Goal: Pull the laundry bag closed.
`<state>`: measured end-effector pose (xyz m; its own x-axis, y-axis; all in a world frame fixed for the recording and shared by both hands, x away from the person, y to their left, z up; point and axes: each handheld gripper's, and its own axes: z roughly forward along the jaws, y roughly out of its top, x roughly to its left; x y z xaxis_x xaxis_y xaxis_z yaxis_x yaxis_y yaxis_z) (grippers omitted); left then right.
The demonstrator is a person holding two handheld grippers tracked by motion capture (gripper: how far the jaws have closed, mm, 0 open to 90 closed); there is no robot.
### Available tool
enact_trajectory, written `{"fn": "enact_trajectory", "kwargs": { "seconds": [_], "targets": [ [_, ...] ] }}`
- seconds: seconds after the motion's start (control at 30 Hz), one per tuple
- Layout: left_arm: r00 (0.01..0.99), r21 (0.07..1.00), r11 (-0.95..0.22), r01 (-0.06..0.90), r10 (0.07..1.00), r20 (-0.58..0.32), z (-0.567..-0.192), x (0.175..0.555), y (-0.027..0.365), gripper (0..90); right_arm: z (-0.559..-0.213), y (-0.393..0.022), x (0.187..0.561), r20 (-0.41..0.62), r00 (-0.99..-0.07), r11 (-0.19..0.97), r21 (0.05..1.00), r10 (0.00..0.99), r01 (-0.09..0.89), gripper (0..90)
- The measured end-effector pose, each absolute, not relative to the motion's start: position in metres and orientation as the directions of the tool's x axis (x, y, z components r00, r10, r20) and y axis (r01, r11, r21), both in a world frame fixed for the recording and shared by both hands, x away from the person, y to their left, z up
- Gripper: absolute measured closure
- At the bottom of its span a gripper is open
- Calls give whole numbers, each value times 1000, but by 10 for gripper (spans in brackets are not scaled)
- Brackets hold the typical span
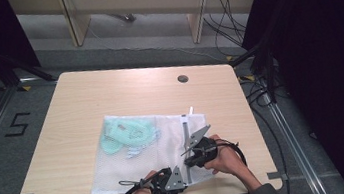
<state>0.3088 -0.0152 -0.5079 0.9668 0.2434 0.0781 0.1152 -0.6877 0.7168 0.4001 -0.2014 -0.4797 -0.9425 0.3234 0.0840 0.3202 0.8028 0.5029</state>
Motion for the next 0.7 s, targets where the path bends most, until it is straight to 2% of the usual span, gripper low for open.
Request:
{"fn": "enact_trajectory", "kwargs": {
  "seconds": [0.3, 0.43, 0.53, 0.57, 0.63, 0.67, 0.7],
  "targets": [
    [968, 712, -694, 110, 236, 80, -508, 307, -16, 891, -480, -200, 411, 63, -938, 804, 497, 341, 326, 867],
    [964, 733, -664, 147, 263, 46, -510, 306, -17, 891, -479, -199, 411, 69, -932, 801, 491, 356, 342, 867],
    [968, 716, -686, 129, 244, 60, -508, 308, -15, 891, -481, -199, 414, 56, -936, 803, 496, 349, 329, 866],
    [961, 739, -655, 157, 273, 38, -509, 306, -16, 891, -481, -199, 415, 60, -935, 802, 497, 350, 332, 866],
    [963, 734, -662, 151, 266, 41, -508, 307, -16, 892, -480, -199, 414, 66, -928, 800, 487, 367, 351, 867],
    [961, 742, -652, 154, 272, 39, -509, 307, -16, 891, -481, -199, 417, 50, -934, 799, 502, 354, 330, 866],
    [968, 713, -690, 124, 242, 66, -506, 309, -14, 892, -481, -199, 417, 49, -932, 799, 501, 358, 333, 866]
  ]
}}
